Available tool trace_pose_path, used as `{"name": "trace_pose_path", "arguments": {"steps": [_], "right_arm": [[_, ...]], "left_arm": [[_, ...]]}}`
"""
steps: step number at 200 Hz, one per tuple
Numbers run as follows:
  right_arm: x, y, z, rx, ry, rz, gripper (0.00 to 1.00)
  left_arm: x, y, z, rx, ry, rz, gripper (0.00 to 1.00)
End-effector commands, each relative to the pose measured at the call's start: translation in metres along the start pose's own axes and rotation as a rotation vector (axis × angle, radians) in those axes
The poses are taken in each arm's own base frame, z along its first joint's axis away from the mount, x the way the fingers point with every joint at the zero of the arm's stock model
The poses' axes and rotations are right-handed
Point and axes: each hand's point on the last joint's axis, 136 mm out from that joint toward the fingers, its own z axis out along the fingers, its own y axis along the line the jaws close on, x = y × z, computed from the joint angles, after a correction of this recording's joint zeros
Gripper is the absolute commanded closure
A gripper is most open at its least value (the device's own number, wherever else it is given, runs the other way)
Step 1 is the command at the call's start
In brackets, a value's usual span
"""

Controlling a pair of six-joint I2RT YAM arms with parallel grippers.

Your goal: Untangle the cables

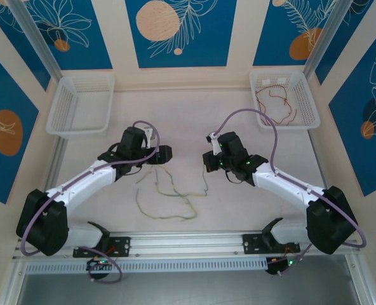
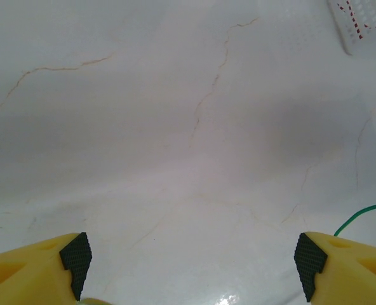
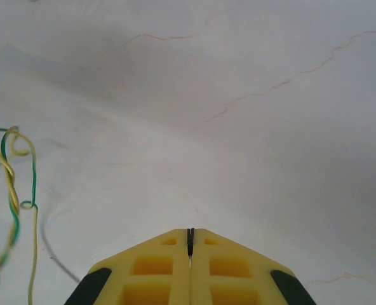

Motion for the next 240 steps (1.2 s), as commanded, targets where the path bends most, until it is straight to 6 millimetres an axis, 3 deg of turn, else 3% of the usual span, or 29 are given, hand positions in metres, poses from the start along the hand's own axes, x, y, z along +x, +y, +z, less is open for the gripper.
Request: {"name": "trace_pose_path", "arguments": {"steps": [1, 37, 102, 173, 217, 240], "right_arm": [[-0.018, -0.007, -0.001, 0.037, -0.058, 0.000, 1.00], [-0.011, -0.041, 0.007, 0.172, -0.019, 0.102, 1.00], [-0.012, -0.059, -0.006, 0.213, -0.040, 0.168, 1.00], [-0.006, -0.059, -0.015, 0.200, -0.090, 0.200, 1.00], [-0.007, -0.060, -0.017, 0.197, -0.095, 0.202, 1.00], [-0.004, -0.060, -0.016, 0.197, -0.087, 0.208, 1.00]], "left_arm": [[0.002, 0.007, -0.007, -0.038, -0.005, 0.014, 0.15], [0.013, 0.020, -0.013, -0.089, -0.010, -0.003, 0.12], [0.026, 0.044, -0.009, -0.191, 0.009, -0.002, 0.13], [0.049, 0.036, 0.036, -0.106, 0.091, -0.038, 0.13], [0.073, 0.053, 0.060, -0.163, 0.159, -0.027, 0.17], [0.082, 0.055, 0.068, -0.171, 0.187, -0.005, 0.26]]}}
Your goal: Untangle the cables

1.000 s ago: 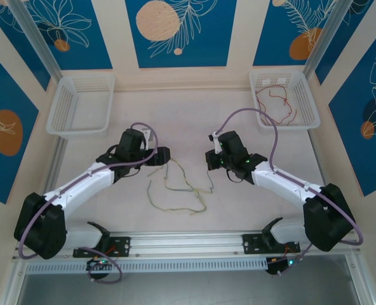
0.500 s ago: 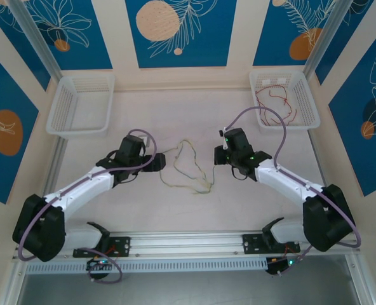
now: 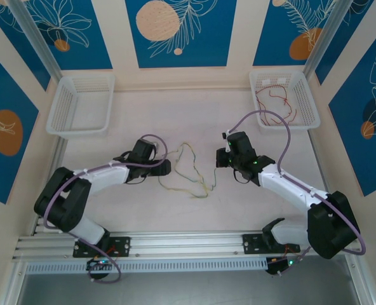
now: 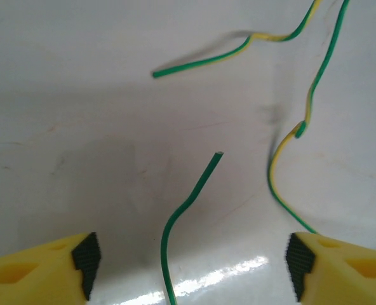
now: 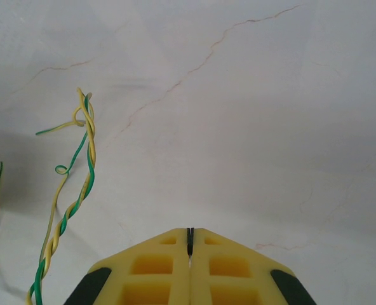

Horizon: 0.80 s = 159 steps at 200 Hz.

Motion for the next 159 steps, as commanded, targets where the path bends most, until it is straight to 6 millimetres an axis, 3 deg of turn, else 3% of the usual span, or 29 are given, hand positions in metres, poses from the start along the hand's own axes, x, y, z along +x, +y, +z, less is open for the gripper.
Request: {"name": "trace_pose_path", "arguments": {"steps": [1, 21, 55, 70, 105, 159], "right_arm": [[-0.007, -0.002, -0.004, 0.002, -0.040, 0.031, 1.00], [-0.005, -0.003, -0.005, 0.000, -0.042, 0.040, 1.00], [-0.005, -0.008, -0.007, 0.009, -0.050, 0.058, 1.00], [-0.006, -0.011, -0.009, 0.020, -0.051, 0.053, 1.00], [-0.013, -0.023, -0.020, 0.061, -0.084, 0.060, 1.00], [-0.021, -0.056, -0.042, 0.132, -0.137, 0.154, 1.00]], "left_arm": [[0.008, -0.001, 0.010, -0.003, 0.011, 0.032, 0.26], [0.012, -0.006, 0.015, 0.000, 0.020, 0.066, 0.40], [0.014, -0.005, 0.019, -0.020, 0.019, 0.084, 0.86], [0.012, -0.005, 0.015, -0.022, 0.005, 0.082, 1.00], [0.000, 0.003, -0.006, -0.084, -0.051, 0.081, 1.00], [-0.017, 0.046, -0.044, -0.144, -0.142, -0.107, 1.00]]}}
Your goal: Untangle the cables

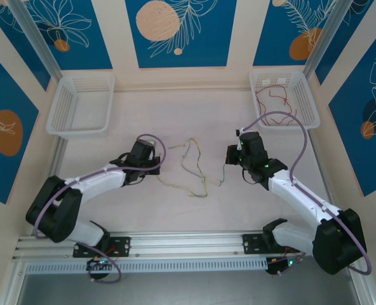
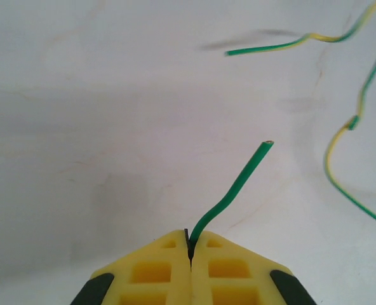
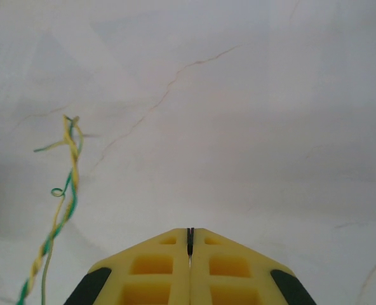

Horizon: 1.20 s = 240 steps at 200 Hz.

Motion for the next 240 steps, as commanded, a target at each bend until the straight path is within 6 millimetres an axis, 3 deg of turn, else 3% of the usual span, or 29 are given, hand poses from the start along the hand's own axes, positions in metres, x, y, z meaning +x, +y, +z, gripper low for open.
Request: {"name": "trace_pose_path", "arguments": {"steps": [1, 32, 70, 99, 134, 176, 223, 240], "right_arm": [[-0.002, -0.020, -0.009, 0.056, -0.024, 0.060, 1.00], [-0.003, -0.037, -0.014, 0.089, -0.028, 0.104, 1.00], [-0.004, -0.052, -0.017, 0.141, -0.021, 0.122, 1.00], [-0.004, -0.094, -0.025, 0.281, -0.017, 0.265, 1.00], [0.014, -0.143, -0.035, 0.403, 0.021, 0.473, 1.00], [0.037, -0.182, -0.050, 0.492, 0.034, 0.646, 1.00], [0.056, -0.226, -0.085, 0.617, -0.013, 0.866, 1.00], [0.053, -0.231, -0.087, 0.559, -0.041, 0.917, 1.00]], "left_arm": [[0.005, 0.035, -0.010, -0.075, 0.006, -0.107, 1.00], [-0.003, 0.056, -0.026, -0.115, -0.020, -0.154, 1.00], [-0.015, 0.067, -0.051, -0.139, -0.068, -0.151, 1.00], [-0.021, 0.101, -0.070, -0.204, -0.076, -0.255, 1.00], [-0.032, 0.149, -0.097, -0.239, -0.164, -0.460, 1.00], [-0.022, 0.205, -0.129, -0.356, -0.255, -0.686, 1.00], [-0.004, 0.248, -0.140, -0.458, -0.255, -0.826, 1.00], [-0.009, 0.248, -0.140, -0.436, -0.263, -0.800, 1.00]]}}
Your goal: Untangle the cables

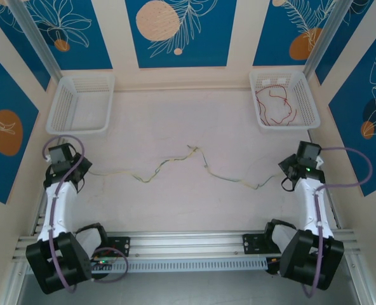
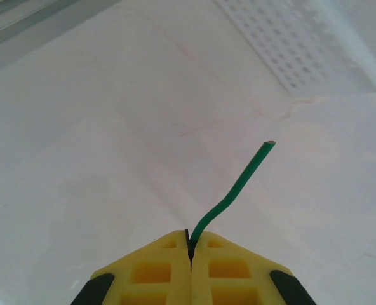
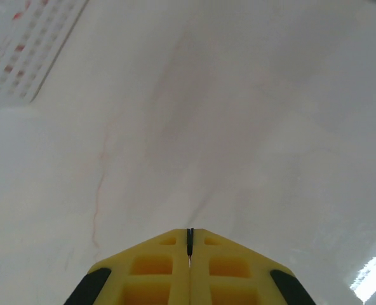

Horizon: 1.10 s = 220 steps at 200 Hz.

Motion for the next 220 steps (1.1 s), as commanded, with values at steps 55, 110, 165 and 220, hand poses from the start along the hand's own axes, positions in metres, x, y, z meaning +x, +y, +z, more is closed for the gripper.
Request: {"name": "trace_pose_path", "arguments": {"steps": [55, 110, 165, 220], "right_arm": [[0.061, 0.117, -0.036, -0.516, 0.150, -0.257, 1.00], [0.132, 0.175, -0.040, -0.438, 0.194, -0.678, 1.00], [0.114, 0.156, -0.040, -0.335, 0.125, -0.660, 0.48], [0.108, 0.175, -0.084, -0.485, 0.046, -0.742, 0.42]], "left_arm": [[0.039, -0.088, -0.027, 0.214, 0.057, 0.356, 1.00], [0.071, -0.098, -0.009, 0.205, 0.183, 0.421, 1.00], [0.078, -0.103, -0.008, 0.253, 0.207, 0.427, 1.00], [0.087, -0.110, -0.006, 0.303, 0.238, 0.433, 1.00]]}}
